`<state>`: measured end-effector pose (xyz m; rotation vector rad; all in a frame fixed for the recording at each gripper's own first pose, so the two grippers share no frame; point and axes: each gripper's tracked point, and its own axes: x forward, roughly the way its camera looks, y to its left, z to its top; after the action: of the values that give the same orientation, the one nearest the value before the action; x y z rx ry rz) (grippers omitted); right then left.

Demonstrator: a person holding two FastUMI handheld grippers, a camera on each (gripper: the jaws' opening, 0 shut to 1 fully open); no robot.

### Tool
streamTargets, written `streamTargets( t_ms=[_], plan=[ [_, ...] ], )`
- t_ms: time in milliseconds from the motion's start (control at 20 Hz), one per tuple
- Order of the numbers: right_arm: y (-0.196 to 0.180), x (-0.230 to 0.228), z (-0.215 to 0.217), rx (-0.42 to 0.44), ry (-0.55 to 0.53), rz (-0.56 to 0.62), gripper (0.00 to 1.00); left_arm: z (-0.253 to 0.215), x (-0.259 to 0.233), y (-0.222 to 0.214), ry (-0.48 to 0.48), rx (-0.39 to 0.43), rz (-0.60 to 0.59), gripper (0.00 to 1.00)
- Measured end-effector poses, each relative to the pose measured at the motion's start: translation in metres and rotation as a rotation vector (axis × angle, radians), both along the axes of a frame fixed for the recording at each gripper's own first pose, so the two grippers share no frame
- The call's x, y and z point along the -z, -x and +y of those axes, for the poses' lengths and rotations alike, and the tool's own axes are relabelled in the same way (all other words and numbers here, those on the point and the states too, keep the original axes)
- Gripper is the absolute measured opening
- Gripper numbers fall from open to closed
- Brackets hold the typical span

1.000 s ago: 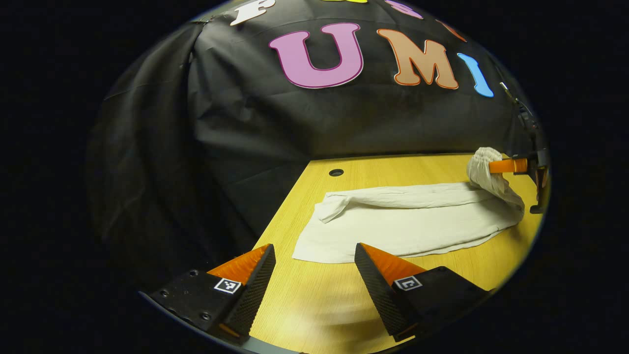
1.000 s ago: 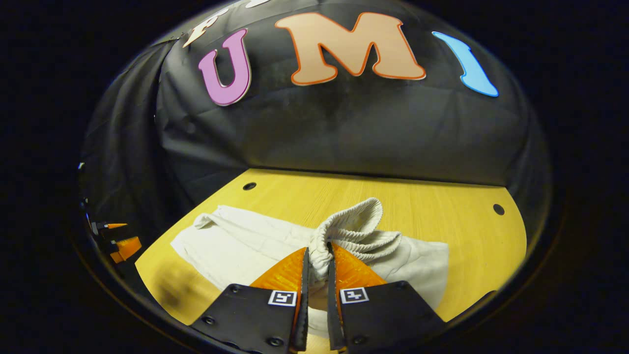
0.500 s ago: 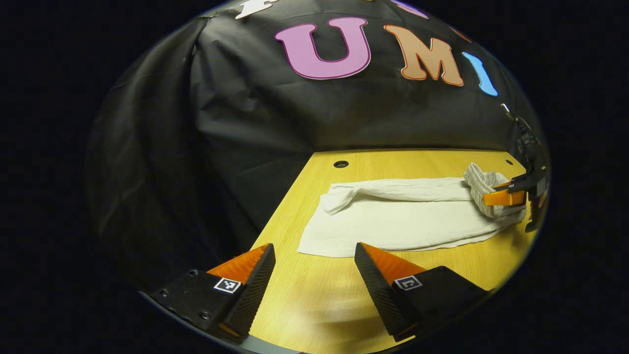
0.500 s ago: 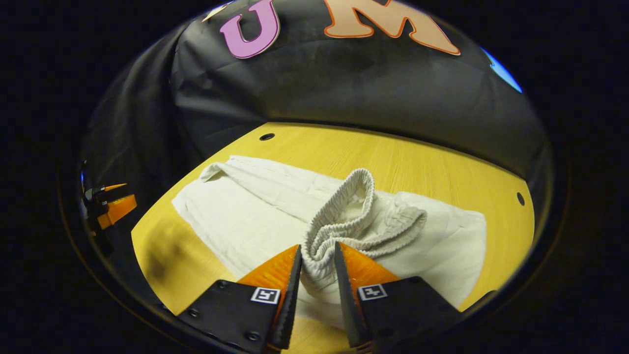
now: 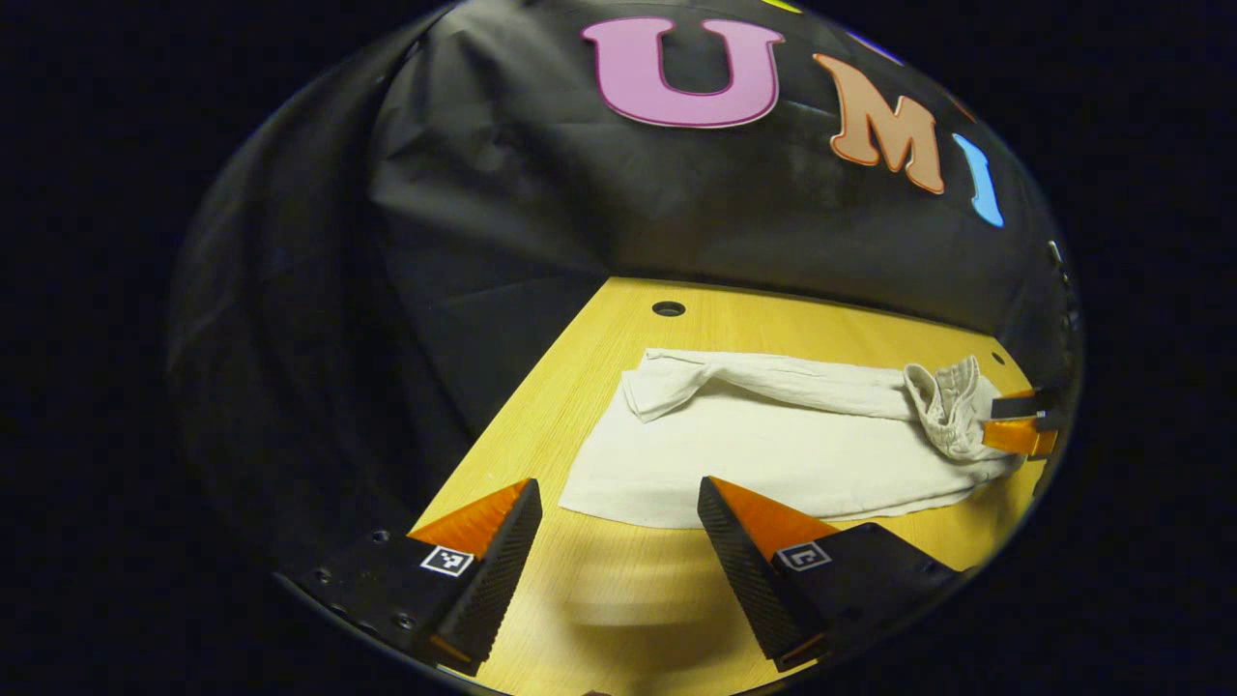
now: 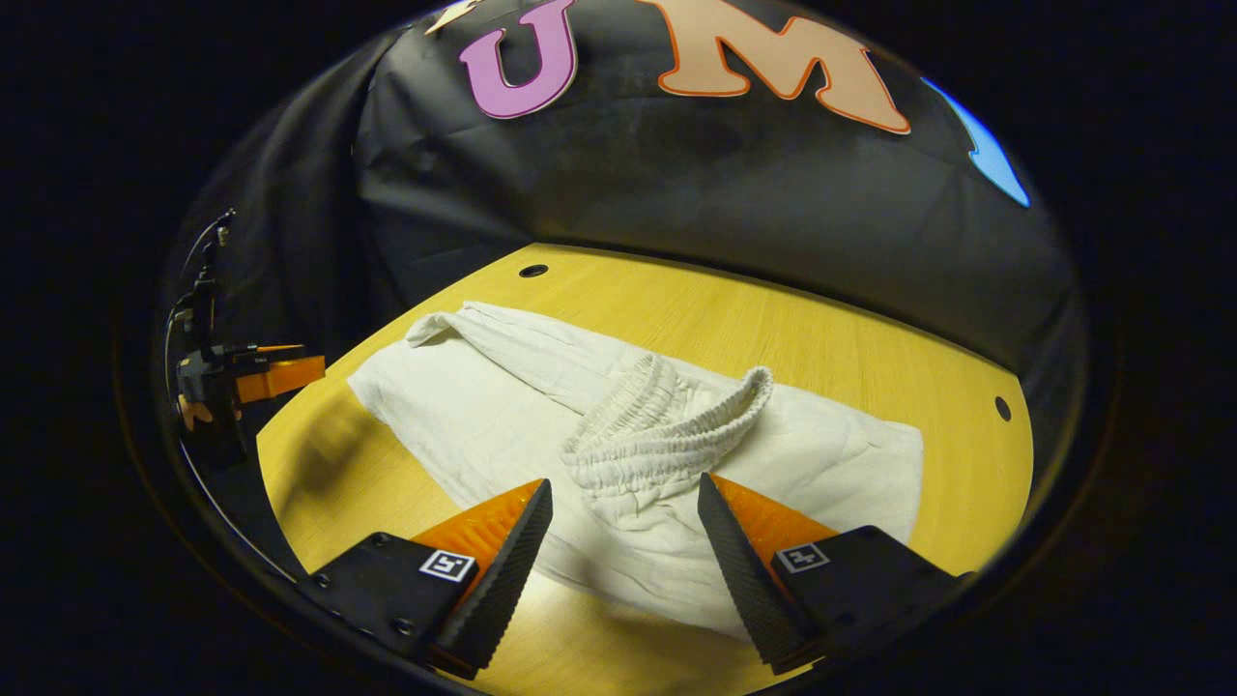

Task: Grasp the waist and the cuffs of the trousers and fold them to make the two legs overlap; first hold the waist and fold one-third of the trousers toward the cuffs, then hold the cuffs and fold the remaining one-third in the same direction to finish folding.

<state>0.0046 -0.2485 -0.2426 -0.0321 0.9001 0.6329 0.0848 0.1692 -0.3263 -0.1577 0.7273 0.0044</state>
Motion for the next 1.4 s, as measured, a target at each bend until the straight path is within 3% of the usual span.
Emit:
streamTargets(
  t_ms=[300, 400, 450, 700, 750, 800, 900, 1100, 1150, 1200, 1250, 1300, 1350, 1400],
  plan=[
    [0.011, 0.001, -0.041, 0.070, 0.065, 0.017, 0.97, 0.000, 0.038, -0.033, 0.099, -0.004, 0.047, 0.95],
    [0.014, 0.002, -0.051, 0.093, 0.079, 0.020, 0.97, -0.002, 0.050, -0.039, 0.086, 0.009, 0.065, 0.96],
    [0.015, 0.003, -0.054, 0.102, 0.085, 0.021, 0.92, -0.004, 0.053, -0.040, 0.077, 0.019, 0.075, 0.96],
    [0.017, 0.005, -0.064, 0.099, 0.117, 0.013, 0.97, -0.018, 0.072, -0.037, 0.043, 0.074, 0.169, 0.96],
    [0.017, 0.004, -0.065, 0.102, 0.118, 0.014, 0.92, -0.018, 0.072, -0.042, 0.011, 0.091, 0.137, 0.99],
    [0.017, 0.004, -0.066, 0.106, 0.114, 0.018, 0.97, -0.022, 0.075, -0.041, -0.001, 0.104, 0.145, 0.99],
    [0.018, 0.005, -0.066, 0.107, 0.112, 0.025, 0.96, -0.020, 0.071, -0.046, 0.007, 0.090, 0.112, 0.96],
    [0.018, 0.007, -0.070, 0.105, 0.115, 0.033, 0.96, -0.009, 0.062, -0.049, 0.011, 0.115, 0.117, 0.72],
    [0.019, 0.008, -0.071, 0.106, 0.115, 0.036, 0.92, -0.007, 0.058, -0.049, 0.028, 0.124, 0.118, 0.58],
    [0.019, 0.009, -0.072, 0.110, 0.113, 0.040, 0.97, -0.005, 0.049, -0.052, 0.058, 0.125, 0.106, 0.49],
    [0.020, 0.010, -0.072, 0.114, 0.108, 0.045, 0.92, -0.002, 0.045, -0.049, 0.084, 0.102, 0.100, 0.22],
    [0.021, 0.010, -0.073, 0.119, 0.103, 0.048, 0.97, 0.003, 0.041, -0.052, 0.101, 0.078, 0.092, 0.10],
    [0.022, 0.010, -0.074, 0.120, 0.100, 0.052, 0.93, 0.003, 0.043, -0.051, 0.120, 0.065, 0.100, 0.02],
    [0.022, 0.008, -0.075, 0.116, 0.098, 0.049, 0.97, -0.003, 0.047, -0.051, 0.144, 0.048, 0.134, 0.00]
  ],
)
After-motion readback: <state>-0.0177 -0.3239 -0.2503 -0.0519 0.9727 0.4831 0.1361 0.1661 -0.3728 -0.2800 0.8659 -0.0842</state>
